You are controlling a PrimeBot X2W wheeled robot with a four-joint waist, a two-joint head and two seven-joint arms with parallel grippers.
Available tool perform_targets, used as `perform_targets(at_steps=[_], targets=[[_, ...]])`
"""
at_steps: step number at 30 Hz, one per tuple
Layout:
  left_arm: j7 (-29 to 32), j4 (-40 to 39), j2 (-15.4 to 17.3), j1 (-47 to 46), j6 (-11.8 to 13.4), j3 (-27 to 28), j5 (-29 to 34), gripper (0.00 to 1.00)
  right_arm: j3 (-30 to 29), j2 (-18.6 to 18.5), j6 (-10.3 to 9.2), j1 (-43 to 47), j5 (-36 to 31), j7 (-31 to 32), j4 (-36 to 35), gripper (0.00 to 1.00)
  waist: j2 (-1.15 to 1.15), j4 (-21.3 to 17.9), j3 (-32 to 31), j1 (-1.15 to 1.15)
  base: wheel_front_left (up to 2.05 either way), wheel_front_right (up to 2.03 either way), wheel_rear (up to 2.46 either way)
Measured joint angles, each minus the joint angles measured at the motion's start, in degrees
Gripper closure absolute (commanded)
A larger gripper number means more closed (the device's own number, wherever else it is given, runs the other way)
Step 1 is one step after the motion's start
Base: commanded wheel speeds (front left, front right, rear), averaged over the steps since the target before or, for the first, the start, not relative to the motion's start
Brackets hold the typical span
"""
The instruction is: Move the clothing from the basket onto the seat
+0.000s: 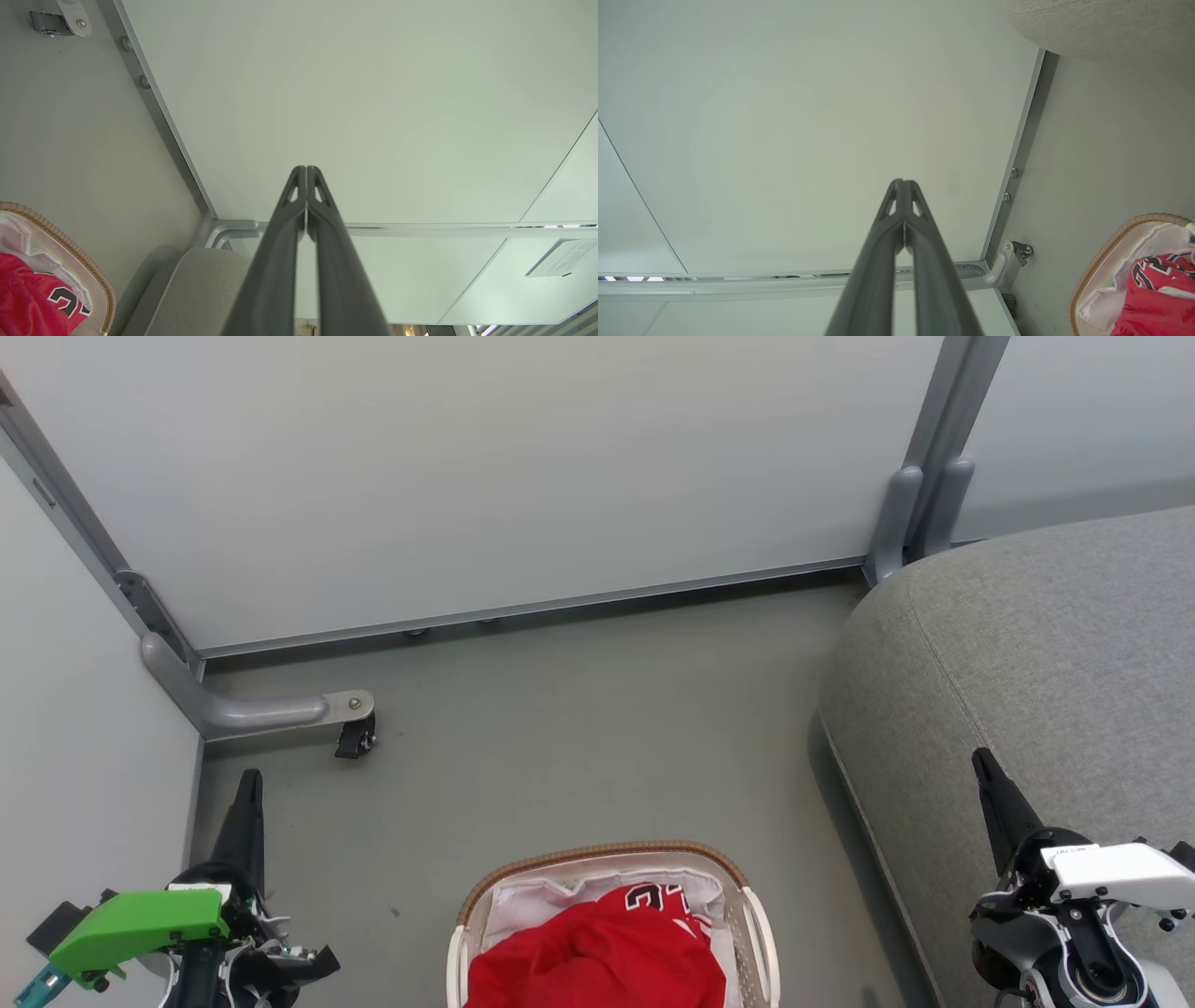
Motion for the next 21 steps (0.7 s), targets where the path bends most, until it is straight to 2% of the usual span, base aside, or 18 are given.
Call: perform_targets(at_steps=[21], targets=[[0.0, 0.0, 0.0, 0.0, 0.0, 0.0, 0.0, 1.00, 0.0, 0.0, 0.00, 0.0, 0.0, 0.0, 0.0, 1.00, 0.00, 0.0, 0.0, 0.00, 0.00, 0.00, 0.00]])
